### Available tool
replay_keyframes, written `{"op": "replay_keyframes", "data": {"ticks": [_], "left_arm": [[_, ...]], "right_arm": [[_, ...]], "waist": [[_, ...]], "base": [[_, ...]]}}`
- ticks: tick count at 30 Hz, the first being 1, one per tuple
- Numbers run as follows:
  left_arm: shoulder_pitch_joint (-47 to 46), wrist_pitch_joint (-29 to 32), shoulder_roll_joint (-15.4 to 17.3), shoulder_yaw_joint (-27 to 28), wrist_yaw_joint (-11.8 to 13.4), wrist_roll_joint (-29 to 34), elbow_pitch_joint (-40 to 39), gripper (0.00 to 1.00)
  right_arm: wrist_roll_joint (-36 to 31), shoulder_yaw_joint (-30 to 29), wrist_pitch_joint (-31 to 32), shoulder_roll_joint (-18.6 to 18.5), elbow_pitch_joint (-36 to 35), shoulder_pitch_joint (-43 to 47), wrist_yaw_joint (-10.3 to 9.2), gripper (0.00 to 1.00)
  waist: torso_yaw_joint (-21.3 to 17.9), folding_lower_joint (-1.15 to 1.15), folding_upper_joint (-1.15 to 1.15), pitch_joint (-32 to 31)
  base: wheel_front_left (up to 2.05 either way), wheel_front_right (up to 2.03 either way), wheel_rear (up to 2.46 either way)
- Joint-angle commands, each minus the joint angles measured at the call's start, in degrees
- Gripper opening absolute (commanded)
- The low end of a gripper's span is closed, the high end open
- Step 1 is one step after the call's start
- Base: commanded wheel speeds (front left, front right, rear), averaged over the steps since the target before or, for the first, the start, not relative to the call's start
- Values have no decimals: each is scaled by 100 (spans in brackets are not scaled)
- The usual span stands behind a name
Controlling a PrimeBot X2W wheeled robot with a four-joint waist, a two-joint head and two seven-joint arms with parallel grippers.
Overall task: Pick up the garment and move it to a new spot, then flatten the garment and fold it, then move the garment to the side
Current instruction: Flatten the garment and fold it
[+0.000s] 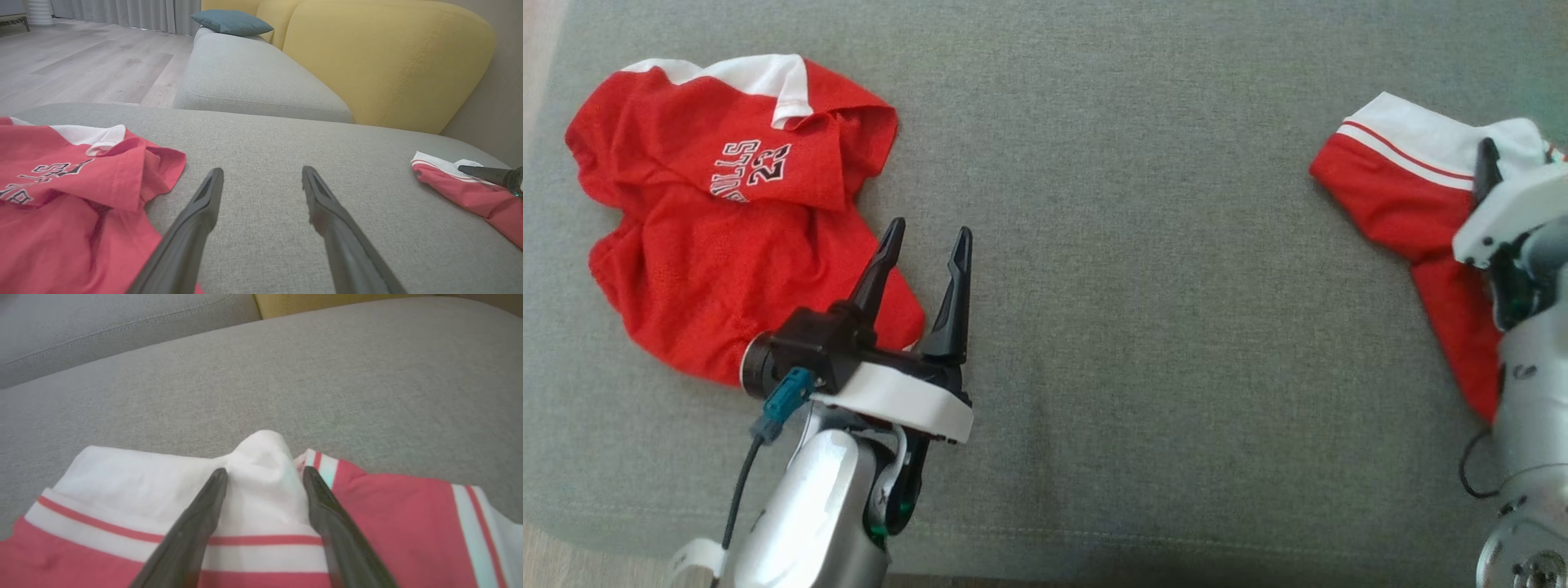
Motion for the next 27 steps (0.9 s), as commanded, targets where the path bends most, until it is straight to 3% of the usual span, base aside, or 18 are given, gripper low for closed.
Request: {"op": "replay_keyframes", "data": {"ticks": [1,10,18,27], "left_arm": [[-151,-30,21,141,36,11,-180,100],[-117,-30,21,110,58,-76,-102,100],[6,-30,21,92,103,-171,-110,100],[192,-30,21,68,143,-231,-123,100]], "right_arm": [[63,221,-154,-6,-118,-240,42,0],[603,955,-1235,-53,-137,-561,42,0],[1119,2150,-2062,46,-669,-914,42,0],[1050,3796,-2193,438,-1466,-352,42,0]], "waist": [[-16,0,0,1],[-57,0,0,-276],[-50,0,0,-647],[20,0,0,-880]], "base": [[0,0,0],[0,0,0],[0,0,0],[0,0,0]]}}
